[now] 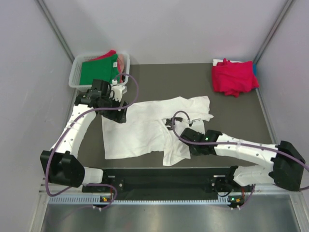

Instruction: Fold and stack the t-shirts

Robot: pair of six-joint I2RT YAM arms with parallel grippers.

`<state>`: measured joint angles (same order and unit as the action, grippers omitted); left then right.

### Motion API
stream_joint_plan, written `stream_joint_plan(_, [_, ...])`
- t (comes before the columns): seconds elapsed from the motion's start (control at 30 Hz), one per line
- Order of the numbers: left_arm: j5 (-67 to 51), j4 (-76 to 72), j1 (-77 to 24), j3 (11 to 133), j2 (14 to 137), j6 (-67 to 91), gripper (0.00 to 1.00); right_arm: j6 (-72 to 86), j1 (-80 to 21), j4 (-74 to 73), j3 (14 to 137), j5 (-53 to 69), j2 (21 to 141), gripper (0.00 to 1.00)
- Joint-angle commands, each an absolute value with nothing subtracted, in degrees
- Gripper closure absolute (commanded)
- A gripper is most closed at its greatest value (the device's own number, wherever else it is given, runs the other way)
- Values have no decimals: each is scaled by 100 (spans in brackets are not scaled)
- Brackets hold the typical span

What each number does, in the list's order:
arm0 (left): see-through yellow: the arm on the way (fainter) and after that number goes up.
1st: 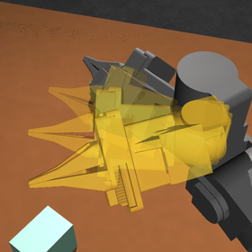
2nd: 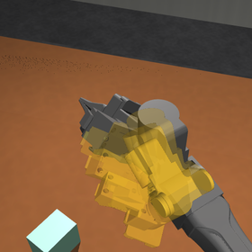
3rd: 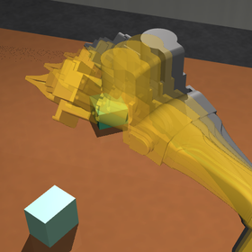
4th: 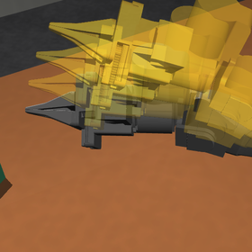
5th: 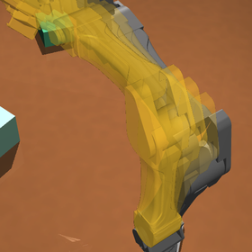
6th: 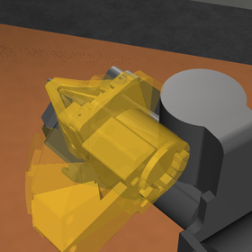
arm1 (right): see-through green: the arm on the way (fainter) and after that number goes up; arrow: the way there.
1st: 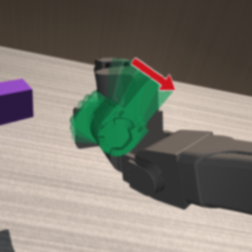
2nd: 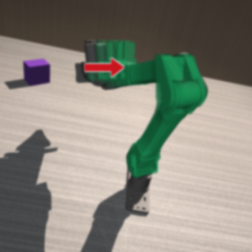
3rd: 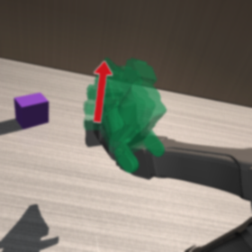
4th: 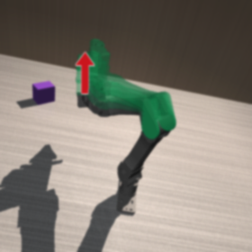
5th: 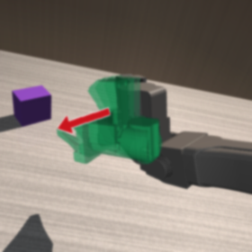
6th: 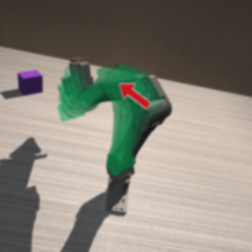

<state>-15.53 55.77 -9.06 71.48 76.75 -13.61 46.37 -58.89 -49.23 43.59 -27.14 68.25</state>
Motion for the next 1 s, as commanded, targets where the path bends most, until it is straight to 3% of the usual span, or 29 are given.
stream_joint_plan(0.0, [-1468,5555,-932,7225,7471,-1476,20,4483,-5968,-4167,4307,-2532,7215,59])
stream_joint_plan(0.27, [-1494,5528,-923,7145,7453,-1477,20,4175,-5950,-3753,4526,-2557,7787,53])
stream_joint_plan(0.3, [-1512,5520,-923,7137,7453,-1468,20,4157,-5941,-3744,4570,-2575,7831,42])
stream_joint_plan(0.33, [-1520,5520,-923,7137,7462,-1450,20,4131,-5924,-3744,4588,-2627,7848,38])
stream_joint_plan(0.97, [-1485,5511,-923,6996,7409,-1433,20,3718,-5177,-3490,4536,-2637,7540,42])
